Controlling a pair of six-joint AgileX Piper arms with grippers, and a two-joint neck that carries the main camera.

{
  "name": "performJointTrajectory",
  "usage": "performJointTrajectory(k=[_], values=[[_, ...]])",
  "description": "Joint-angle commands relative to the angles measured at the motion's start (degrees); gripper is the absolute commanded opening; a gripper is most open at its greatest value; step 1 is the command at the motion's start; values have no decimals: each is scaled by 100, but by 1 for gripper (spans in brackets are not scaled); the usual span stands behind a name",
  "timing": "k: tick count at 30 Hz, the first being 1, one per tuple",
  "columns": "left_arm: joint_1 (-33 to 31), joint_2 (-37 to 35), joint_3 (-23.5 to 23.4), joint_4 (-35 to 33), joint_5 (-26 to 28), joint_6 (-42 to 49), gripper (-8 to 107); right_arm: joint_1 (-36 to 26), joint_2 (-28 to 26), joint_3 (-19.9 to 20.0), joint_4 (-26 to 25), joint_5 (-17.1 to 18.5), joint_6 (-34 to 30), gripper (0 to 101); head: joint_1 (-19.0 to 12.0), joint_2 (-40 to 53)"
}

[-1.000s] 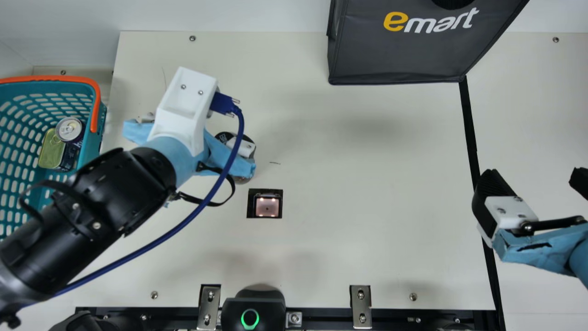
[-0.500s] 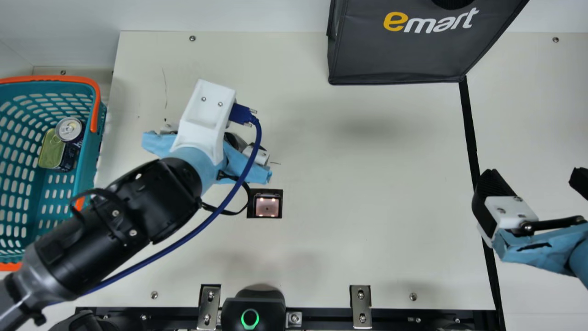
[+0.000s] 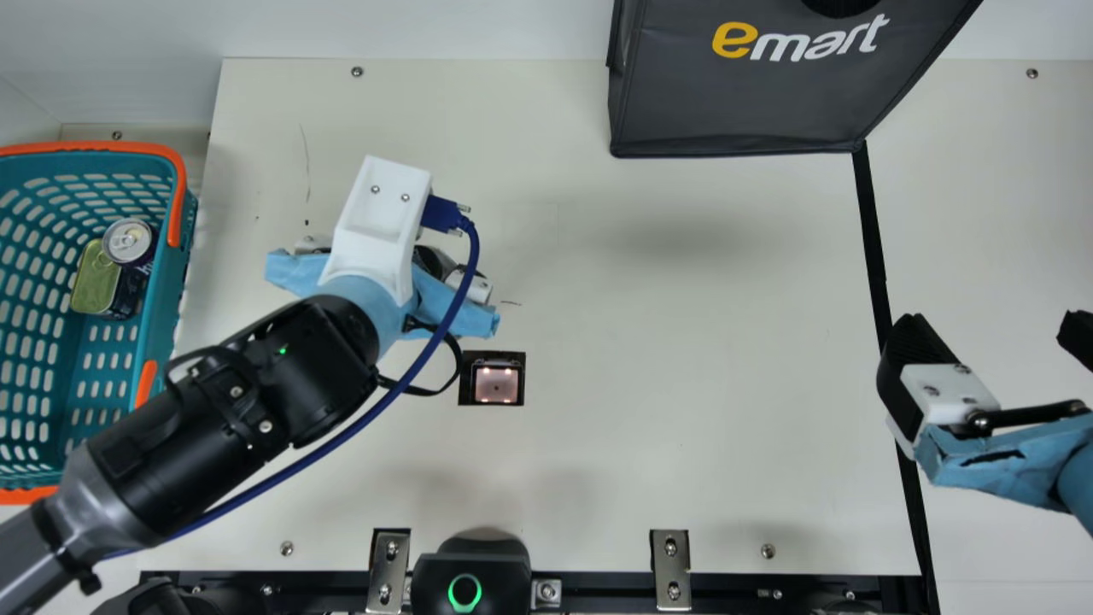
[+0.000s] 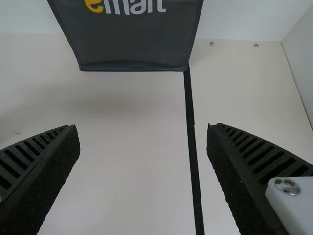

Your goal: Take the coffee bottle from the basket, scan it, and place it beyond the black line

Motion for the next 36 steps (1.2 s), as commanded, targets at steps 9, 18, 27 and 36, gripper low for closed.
performJointTrajectory(k=[9, 18, 27, 36], values=[[9, 66, 28, -7, -13, -216, 63, 0, 0, 0, 0, 0, 0, 91, -148, 9], [-16, 89, 24, -28, -102, -272, 10, 0, 0, 0, 0, 0, 0, 91, -148, 9], [-7, -109, 66, -218, -383, 219, 10, 0, 0, 0, 0, 0, 0, 91, -148, 9], [11, -559, 311, -621, -753, 1227, 10, 0, 0, 0, 0, 0, 0, 91, -148, 9]])
